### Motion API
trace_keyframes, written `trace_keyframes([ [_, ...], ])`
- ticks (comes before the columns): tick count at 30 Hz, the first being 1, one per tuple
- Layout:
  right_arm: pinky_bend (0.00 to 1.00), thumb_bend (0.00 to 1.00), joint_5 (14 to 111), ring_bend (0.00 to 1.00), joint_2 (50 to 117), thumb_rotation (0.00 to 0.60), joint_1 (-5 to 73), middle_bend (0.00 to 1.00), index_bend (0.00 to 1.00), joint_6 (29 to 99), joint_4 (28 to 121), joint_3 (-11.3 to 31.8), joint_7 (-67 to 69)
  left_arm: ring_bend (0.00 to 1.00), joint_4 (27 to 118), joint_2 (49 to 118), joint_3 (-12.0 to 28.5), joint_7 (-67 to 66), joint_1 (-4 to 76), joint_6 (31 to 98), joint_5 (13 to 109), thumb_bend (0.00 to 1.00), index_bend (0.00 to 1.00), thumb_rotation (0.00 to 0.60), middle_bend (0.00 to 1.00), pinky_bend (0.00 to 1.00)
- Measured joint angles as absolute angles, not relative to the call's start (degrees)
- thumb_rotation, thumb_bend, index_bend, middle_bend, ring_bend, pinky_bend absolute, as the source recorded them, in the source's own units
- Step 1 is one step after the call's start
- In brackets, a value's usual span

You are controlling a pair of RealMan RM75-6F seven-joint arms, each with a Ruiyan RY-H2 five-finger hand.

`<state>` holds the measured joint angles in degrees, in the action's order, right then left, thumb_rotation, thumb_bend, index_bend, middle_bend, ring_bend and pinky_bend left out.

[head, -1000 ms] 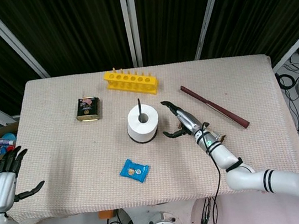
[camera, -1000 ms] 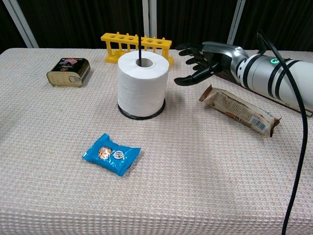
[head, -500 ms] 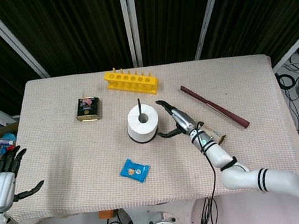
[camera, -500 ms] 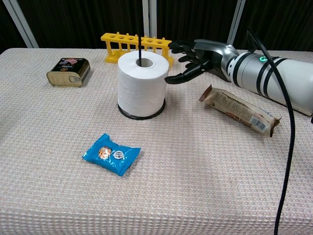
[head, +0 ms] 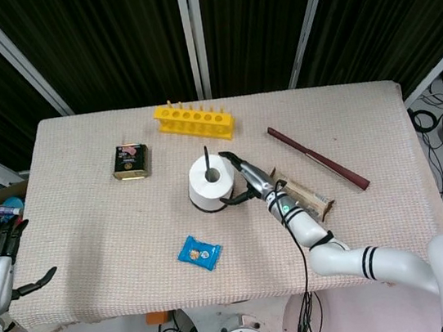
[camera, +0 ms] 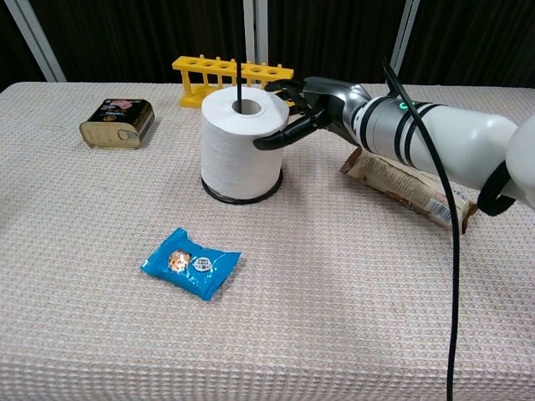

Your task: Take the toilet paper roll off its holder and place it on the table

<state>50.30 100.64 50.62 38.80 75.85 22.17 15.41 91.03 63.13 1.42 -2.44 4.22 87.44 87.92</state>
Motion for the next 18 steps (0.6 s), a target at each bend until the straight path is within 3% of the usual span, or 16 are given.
trace_keyframes([
  [6,0.0,0.15,48.37,0.0,101.47,0.6,51.95,0.01,0.0,36.06,73.99,22.38,15.54,0.06,90.92,62.92,1.42,-1.88,4.21,87.29,87.94,0.15,0.09,0.35,0.05,0.22],
  [9,0.04,0.17,48.01,0.05,102.15,0.6,52.13,0.11,0.01,36.53,73.18,22.55,15.43,0.06,90.83,62.87,1.42,-1.66,4.22,87.15,87.84,0.15,0.09,0.353,0.05,0.22],
  [11,0.1,0.18,47.98,0.12,102.82,0.6,52.1,0.19,0.07,37.66,72.72,22.81,15.44,0.06,90.81,62.87,1.42,-1.59,4.25,87.07,87.87,0.15,0.09,0.354,0.05,0.22],
  [13,0.17,0.2,47.98,0.22,103.42,0.6,52.04,0.29,0.19,38.69,72.36,23.13,15.44,0.06,90.83,62.88,1.4,-1.6,4.29,86.98,87.93,0.15,0.09,0.351,0.05,0.22],
  [16,0.24,0.22,47.79,0.28,104.04,0.6,51.99,0.33,0.32,39.5,72.01,23.71,15.44,0.06,90.87,62.91,1.35,-1.64,4.37,86.71,87.91,0.15,0.09,0.35,0.05,0.22],
  [18,0.25,0.23,47.3,0.3,103.93,0.6,51.99,0.34,0.35,39.12,72.05,24.04,15.47,0.06,90.93,62.91,1.35,-1.66,4.41,86.54,87.8,0.15,0.09,0.351,0.05,0.22],
])
